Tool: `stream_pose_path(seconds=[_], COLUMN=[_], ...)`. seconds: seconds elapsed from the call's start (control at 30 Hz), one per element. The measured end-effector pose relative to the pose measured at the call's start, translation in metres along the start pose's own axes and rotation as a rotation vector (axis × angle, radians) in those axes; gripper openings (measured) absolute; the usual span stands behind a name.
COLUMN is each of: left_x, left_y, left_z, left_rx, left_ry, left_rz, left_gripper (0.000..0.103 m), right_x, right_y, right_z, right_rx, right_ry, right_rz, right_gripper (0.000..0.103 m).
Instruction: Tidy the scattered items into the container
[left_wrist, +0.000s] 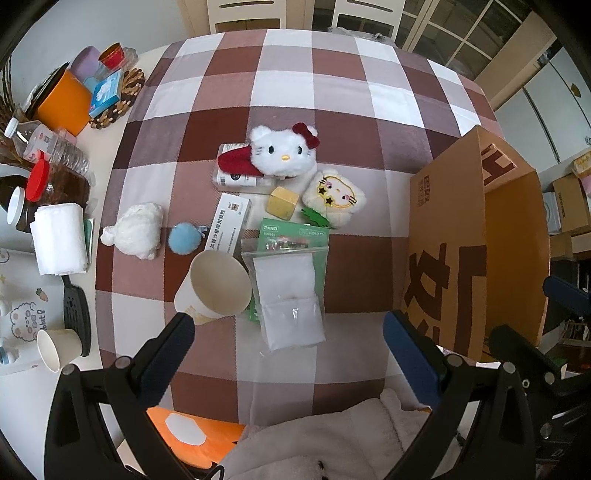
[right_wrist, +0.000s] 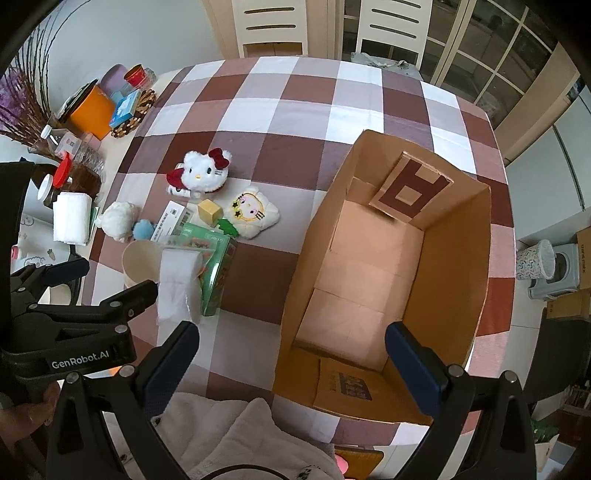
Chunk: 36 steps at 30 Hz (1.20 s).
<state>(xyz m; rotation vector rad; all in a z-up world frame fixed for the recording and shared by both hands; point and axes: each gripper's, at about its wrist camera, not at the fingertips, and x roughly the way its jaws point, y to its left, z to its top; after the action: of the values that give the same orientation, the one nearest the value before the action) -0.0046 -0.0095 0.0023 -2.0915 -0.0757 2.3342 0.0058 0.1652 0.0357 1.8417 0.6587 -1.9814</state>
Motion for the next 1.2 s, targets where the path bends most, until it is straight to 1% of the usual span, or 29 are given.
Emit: stream_pose_path(seconds=[0.93,1.2], left_x=[0.0012,0.0031], left_y=[-0.0037,0.0007], left_z=[-0.0019,-0.0031], left_rx=[0.016,0.009], left_ry=[0.007,0.011], left_rz=[-0.008,-0.009], left_gripper=[0.103,0.103], right_x=[-0.0005,-0.0034], right_y=[0.0034,0.0093], right_z=[0.0013,0.0042], right_rx=[0.024,0.035], right_ry=[0.003,-0.011], right_rz=[-0.016,-0.014], right_gripper=[0.103,0.103])
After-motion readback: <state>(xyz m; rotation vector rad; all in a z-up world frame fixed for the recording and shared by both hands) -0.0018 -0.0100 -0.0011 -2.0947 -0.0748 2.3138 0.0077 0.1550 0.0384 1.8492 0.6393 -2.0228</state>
